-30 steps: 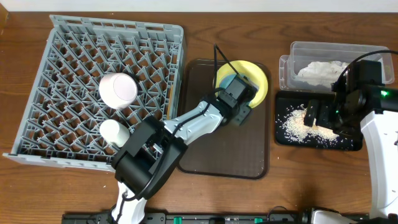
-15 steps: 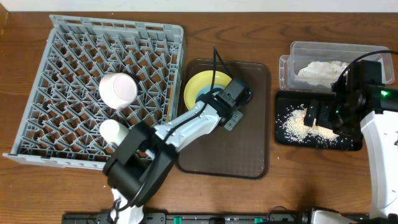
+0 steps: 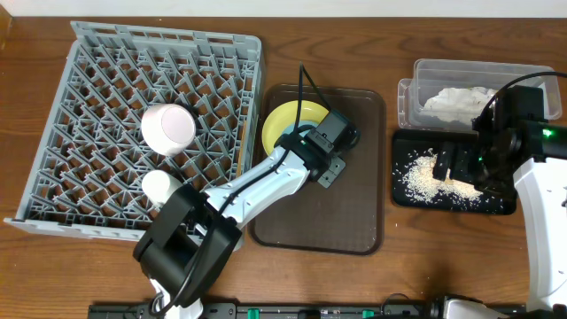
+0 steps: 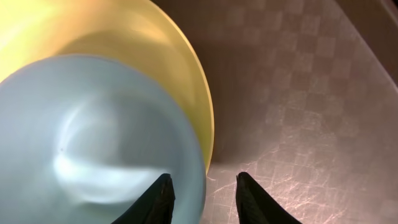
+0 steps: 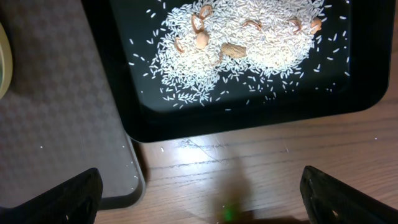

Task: Sort waste into correct bins and load items into the dishwasher
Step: 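Reach the left gripper to the blue bowl and grasp its rim, then carry the blue bowl left and set it in the dish rack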

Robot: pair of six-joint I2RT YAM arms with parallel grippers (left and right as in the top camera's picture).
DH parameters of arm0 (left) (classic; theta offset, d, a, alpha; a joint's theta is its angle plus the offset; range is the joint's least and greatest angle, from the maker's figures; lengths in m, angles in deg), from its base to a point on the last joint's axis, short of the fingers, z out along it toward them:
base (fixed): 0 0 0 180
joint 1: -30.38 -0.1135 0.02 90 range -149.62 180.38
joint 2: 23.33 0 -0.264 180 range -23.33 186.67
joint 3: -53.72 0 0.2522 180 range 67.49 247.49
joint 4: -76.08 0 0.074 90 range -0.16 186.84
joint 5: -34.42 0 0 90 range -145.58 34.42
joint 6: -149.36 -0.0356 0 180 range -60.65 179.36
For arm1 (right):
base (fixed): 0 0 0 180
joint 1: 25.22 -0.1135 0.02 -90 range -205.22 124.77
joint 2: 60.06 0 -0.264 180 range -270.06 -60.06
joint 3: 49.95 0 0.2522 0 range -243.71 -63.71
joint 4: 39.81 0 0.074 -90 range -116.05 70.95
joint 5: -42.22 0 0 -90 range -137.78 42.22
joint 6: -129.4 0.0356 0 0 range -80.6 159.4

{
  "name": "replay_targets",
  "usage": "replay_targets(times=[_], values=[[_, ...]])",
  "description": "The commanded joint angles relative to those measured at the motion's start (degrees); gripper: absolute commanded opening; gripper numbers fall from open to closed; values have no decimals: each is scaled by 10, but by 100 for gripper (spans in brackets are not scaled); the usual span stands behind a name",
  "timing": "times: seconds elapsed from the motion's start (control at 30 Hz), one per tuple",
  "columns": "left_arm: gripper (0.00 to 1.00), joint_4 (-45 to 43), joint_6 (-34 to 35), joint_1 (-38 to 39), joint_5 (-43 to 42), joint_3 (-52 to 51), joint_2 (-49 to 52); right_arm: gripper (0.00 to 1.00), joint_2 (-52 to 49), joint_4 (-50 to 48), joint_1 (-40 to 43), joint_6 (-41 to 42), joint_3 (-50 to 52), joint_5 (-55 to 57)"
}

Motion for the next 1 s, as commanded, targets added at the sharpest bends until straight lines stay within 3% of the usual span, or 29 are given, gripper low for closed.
replay_targets(times=[0.0, 0.1, 0.23, 0.37, 0.57, 0.97], values=[[34, -5, 2, 0, 9, -9, 25, 99, 6, 1, 5, 3, -4, -3], [29, -14, 0, 0, 58, -9, 29, 99, 6, 5, 5, 3, -4, -3], [27, -14, 0, 0, 59, -10, 29, 99, 6, 5, 5, 3, -4, -3], [6, -14, 1, 0, 59, -10, 29, 99, 6, 5, 5, 3, -4, -3], [6, -5, 1, 0, 57, -8, 2, 99, 6, 7, 5, 3, -4, -3], [6, 27, 10, -46, -24, -2, -236, 99, 6, 7, 5, 3, -4, -3]])
